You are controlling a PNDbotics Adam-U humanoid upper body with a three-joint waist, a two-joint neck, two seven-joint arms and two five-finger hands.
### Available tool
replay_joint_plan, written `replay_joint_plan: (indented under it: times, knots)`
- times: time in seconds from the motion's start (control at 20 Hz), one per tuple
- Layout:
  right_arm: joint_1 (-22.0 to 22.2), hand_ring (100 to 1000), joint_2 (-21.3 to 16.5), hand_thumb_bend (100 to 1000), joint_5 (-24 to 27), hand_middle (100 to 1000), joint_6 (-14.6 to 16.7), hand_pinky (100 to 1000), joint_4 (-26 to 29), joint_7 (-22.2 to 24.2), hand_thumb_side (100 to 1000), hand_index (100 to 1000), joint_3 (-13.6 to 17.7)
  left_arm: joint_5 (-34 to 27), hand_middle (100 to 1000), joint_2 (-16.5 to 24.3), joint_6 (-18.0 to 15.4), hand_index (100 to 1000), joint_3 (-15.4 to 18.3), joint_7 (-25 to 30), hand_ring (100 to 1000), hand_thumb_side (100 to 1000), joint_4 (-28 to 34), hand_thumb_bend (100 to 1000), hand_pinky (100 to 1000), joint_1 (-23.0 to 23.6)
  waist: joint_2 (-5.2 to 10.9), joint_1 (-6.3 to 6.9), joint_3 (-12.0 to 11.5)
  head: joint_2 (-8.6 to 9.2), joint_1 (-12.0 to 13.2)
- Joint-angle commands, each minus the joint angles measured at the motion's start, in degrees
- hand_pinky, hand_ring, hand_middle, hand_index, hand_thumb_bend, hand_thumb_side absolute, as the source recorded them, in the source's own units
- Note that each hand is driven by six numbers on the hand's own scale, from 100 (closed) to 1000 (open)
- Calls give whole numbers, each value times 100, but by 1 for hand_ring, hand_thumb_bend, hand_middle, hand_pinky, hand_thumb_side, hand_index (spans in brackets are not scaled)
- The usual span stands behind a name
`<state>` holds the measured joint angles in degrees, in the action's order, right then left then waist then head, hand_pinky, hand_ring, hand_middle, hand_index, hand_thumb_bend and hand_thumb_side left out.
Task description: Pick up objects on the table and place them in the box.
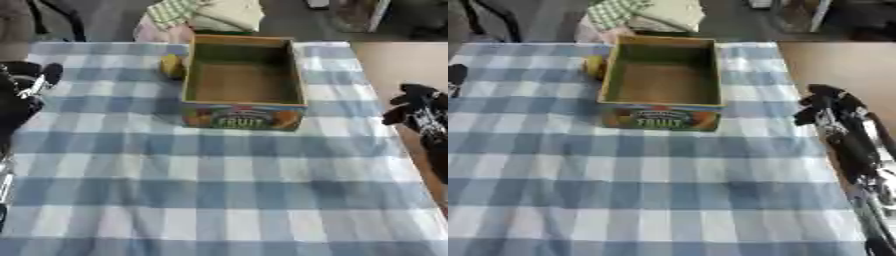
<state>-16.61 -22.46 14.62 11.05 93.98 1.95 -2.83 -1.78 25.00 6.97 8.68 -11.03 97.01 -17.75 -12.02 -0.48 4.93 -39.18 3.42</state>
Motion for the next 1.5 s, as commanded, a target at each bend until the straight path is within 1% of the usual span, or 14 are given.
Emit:
replay_joint_plan:
  times: [0.05, 0.35, 0.5, 0.75, 0.95, 1.15, 1.25, 1.3, 1.35, 1.45, 1.5]
  knots:
    - [-62, 569, -111, 100, -25, 599, -6, 580, 111, -22, 497, 781, 34, 84, 555, 309, 6, 626, 48, -28, 531, 448, 31, 675, 608, -174, 97, 14, 10, 28, 9]
    - [-64, 569, -115, 100, -23, 599, -8, 580, 108, -12, 496, 781, 21, 240, 554, 610, 19, 625, 76, -144, 532, 437, -173, 685, 605, -644, 103, 14, 45, 26, 20]
    - [-77, 569, -111, 100, -21, 599, -9, 580, 110, 5, 496, 782, 5, 284, 555, 756, 63, 626, 100, -219, 533, 434, -423, 691, 605, -1067, 99, 11, 78, 31, 35]
    - [-97, 569, -106, 100, -19, 599, -17, 580, 108, 41, 497, 782, -37, 412, 553, 975, 142, 624, 89, -300, 532, 429, -1086, 693, 602, -1835, 92, 17, 197, 34, 102]
    - [-123, 569, -111, 100, -20, 599, -23, 580, 104, 81, 497, 782, -75, 620, 552, 988, 314, 622, 31, -386, 531, 427, -1710, 697, 600, -2463, 76, 44, 321, 47, 150]
    - [-166, 569, -123, 100, -22, 599, -28, 580, 106, 119, 498, 782, -112, 846, 553, 819, 609, 623, 7, -490, 532, 433, -2312, 700, 600, -3066, 48, 95, 485, 58, 212]
    - [-183, 568, -133, 100, -25, 599, -29, 580, 107, 134, 498, 782, -123, 991, 554, 756, 764, 625, -62, -515, 533, 438, -2607, 702, 601, -3361, 23, 115, 561, 80, 224]
    - [-196, 568, -139, 100, -28, 599, -28, 580, 109, 139, 526, 782, -127, 1078, 555, 734, 850, 627, -107, -513, 534, 345, -2760, 844, 602, -3513, 6, 126, 604, 96, 233]
    - [-207, 568, -142, 100, -30, 599, -28, 580, 110, 141, 499, 782, -129, 1152, 556, 714, 924, 628, -147, -508, 535, 443, -2914, 706, 603, -3667, -10, 139, 649, 108, 246]
    - [-223, 568, -152, 100, -35, 599, -27, 580, 113, 147, 500, 782, -131, 1303, 560, 721, 1074, 633, -292, -494, 539, 447, -3212, 710, 606, -3965, -42, 169, 724, 135, 269]
    - [-228, 568, -160, 100, -40, 599, -28, 580, 112, 152, 500, 782, -134, 1395, 564, 749, 1165, 637, -415, -469, 543, 449, -3369, 713, 608, -4101, -56, 187, 763, 146, 282]
